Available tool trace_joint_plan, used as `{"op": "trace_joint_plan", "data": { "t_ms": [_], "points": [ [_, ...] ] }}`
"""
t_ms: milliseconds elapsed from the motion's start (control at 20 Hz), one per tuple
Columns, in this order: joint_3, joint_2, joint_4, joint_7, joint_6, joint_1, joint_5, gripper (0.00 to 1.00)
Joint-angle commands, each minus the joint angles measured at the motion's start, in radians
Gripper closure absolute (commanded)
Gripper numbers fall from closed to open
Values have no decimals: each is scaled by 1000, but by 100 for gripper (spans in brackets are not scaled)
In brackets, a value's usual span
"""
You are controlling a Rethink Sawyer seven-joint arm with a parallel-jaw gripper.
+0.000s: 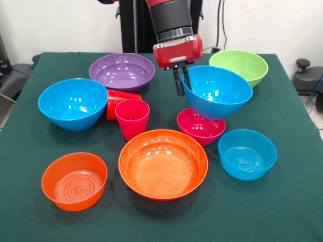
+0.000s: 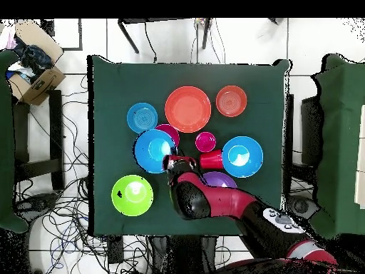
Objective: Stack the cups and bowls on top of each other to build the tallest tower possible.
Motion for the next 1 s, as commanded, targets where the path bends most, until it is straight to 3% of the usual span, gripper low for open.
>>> {"op": "trace_joint_plan", "data": {
  "t_ms": [50,300,750,1000],
  "points": [
    [-82,-15,-113,127,20,70,60,100],
    [-167,-28,-146,108,47,132,106,100],
    [-175,-21,-178,117,60,143,101,100],
    [-198,-13,-208,97,125,167,118,100]
  ]
}}
